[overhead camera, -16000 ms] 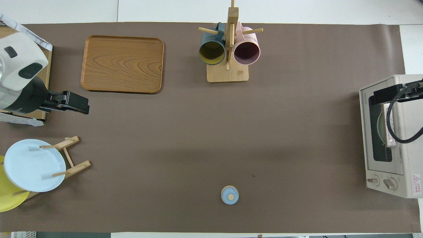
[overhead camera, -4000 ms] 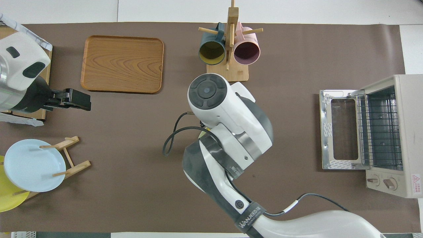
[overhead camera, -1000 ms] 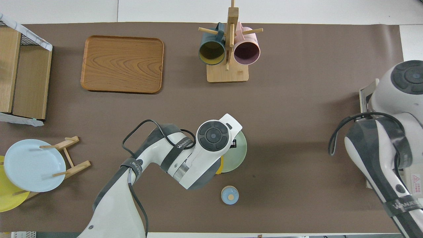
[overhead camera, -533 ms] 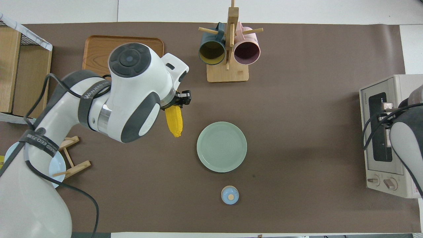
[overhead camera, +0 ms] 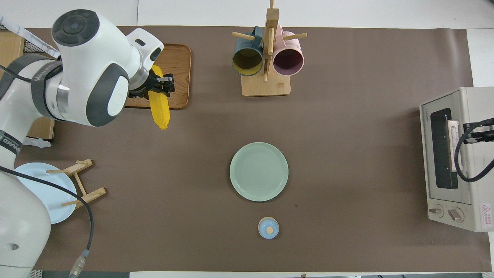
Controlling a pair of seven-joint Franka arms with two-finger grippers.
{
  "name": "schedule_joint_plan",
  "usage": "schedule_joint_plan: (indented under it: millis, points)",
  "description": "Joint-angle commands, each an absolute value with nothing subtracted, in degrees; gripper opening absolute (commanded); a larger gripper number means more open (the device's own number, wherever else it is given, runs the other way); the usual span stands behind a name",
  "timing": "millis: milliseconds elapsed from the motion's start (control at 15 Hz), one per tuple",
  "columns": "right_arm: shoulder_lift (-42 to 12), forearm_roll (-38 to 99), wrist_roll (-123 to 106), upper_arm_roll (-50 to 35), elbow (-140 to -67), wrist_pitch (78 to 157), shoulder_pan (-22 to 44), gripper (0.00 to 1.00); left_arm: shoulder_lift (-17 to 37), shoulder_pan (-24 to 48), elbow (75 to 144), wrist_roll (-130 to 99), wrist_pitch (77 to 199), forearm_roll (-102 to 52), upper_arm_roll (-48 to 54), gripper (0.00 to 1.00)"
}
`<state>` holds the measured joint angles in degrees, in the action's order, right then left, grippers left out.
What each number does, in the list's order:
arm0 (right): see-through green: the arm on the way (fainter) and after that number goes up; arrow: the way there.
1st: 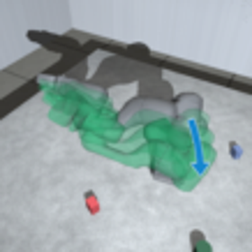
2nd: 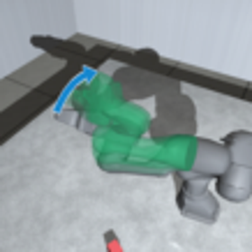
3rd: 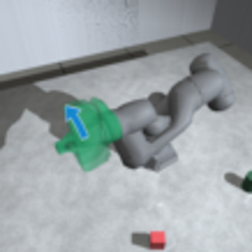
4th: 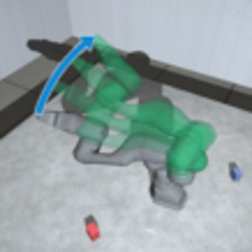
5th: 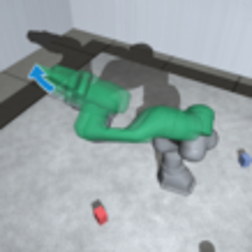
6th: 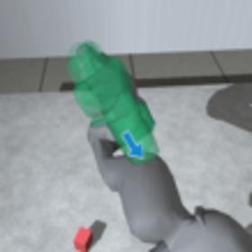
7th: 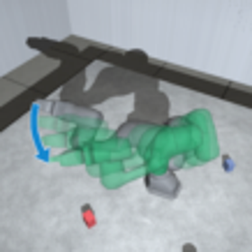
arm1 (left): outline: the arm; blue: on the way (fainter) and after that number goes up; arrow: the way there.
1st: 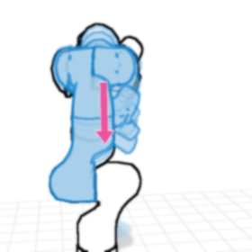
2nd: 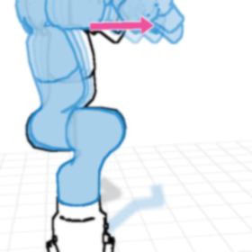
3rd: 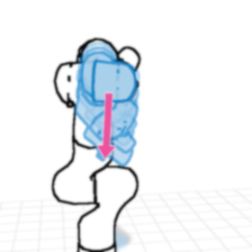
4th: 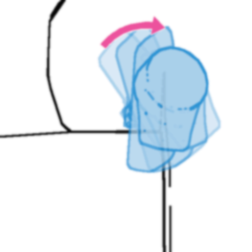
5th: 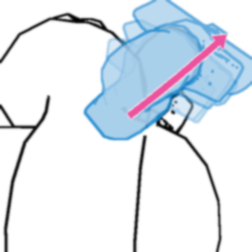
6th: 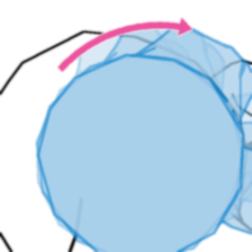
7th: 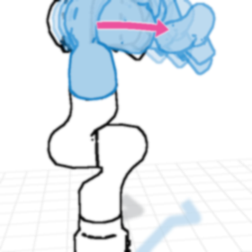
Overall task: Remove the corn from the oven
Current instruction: 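Lower the corn onto the wooden tray with the left gripper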
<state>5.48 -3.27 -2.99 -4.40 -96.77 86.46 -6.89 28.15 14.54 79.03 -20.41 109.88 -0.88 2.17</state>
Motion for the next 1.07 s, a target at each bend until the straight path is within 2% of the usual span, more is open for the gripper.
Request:
schedule_joint_plan:
  millis: [0,67,133,600,867,1000]
  points:
    - [3.87,-1.14,-3.52,-5.54,-94.39,83.50,-7.29,0.36,38.74,12.93,65.77,-20.30,107.31,1.14,2.46,0.00]
    - [3.87,-1.14,-3.95,-5.45,-94.48,83.06,-7.56,0.72,40.67,12.48,63.65,-20.30,106.88,1.14,2.37,0.00]
    - [3.87,-1.14,-4.04,-5.45,-94.40,82.97,-7.65,1.00,42.00,12.31,62.33,-20.22,105.48,1.32,2.20,0.00]
    - [4.31,0.44,-4.04,-5.54,-94.66,83.58,-7.38,1.00,46.66,9.93,61.96,-19.42,108.98,1.32,1.50,0.00]
    - [4.04,0.44,-3.96,-5.36,-94.48,83.85,-7.38,1.00,50.53,9.93,57.31,-19.42,108.02,1.41,1.14,0.00]
    - [3.69,-0.52,-3.96,-3.88,-94.13,83.85,-4.51,1.00,50.45,9.93,57.39,-19.34,108.80,1.32,1.23,0.00]
